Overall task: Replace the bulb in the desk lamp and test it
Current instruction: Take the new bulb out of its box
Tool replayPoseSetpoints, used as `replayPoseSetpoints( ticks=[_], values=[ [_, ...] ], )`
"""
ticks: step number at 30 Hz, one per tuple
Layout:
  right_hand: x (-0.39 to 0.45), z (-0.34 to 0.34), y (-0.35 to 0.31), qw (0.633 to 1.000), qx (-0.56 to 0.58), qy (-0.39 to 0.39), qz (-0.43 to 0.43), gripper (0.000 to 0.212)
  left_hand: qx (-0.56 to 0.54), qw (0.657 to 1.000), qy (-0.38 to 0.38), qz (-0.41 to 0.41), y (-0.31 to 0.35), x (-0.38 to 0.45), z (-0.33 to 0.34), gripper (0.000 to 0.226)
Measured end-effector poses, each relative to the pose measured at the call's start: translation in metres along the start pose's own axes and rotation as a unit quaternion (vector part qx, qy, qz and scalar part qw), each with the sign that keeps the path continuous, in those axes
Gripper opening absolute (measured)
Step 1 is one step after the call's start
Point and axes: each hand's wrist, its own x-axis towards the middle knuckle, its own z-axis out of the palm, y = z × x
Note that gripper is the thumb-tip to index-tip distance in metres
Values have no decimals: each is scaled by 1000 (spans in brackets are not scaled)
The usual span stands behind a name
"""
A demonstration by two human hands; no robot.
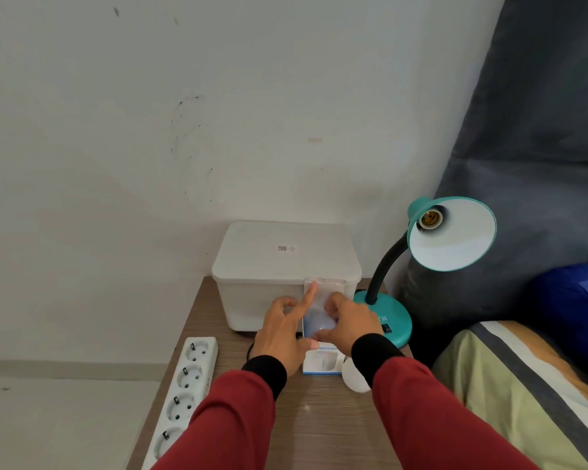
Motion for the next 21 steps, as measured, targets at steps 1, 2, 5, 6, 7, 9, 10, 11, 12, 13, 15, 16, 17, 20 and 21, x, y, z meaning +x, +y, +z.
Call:
replayPoseSetpoints(
  ticks=[1,2,5,6,7,9,10,11,12,13,15,16,17,20,21],
  values=[
    [-2,-1,1,999,35,4,-2,57,1,1000,2,2,0,0,0,102],
    [-4,-3,2,997,74,13,-5,56,2,1000,5,3,0,-1,0,102],
    [-11,-14,4,982,182,41,-14,55,0,1000,6,2,1,-1,1,98],
    [-13,-17,4,976,210,46,-17,55,1,1000,8,0,1,-2,1,98],
    [-15,-20,4,970,237,51,-18,54,4,1000,8,-2,2,-2,2,98],
    [-19,-24,5,955,289,60,-12,50,12,1000,12,-11,3,-3,2,99],
    [-21,-27,6,948,310,66,-10,49,14,1000,13,-15,4,-3,2,99],
    [-24,-28,8,943,324,73,-9,48,18,1000,14,-21,5,-4,1,99],
    [-27,-31,10,939,335,81,-8,49,22,999,16,-24,7,-5,1,100],
    [-30,-33,12,933,350,88,-6,50,28,999,19,-25,9,-6,1,100],
    [-37,-38,18,909,406,96,3,48,34,999,30,-28,12,-9,1,99],
    [-41,-41,20,892,441,97,11,43,33,998,36,-29,13,-11,1,97],
    [-46,-44,21,872,479,95,20,37,32,998,44,-31,14,-13,1,92],
    [-57,-52,24,802,589,81,50,20,10,996,83,-38,18,-20,0,62],
    [-59,-54,26,782,615,81,66,17,3,994,99,-43,20,-23,-1,52]
  ],
)
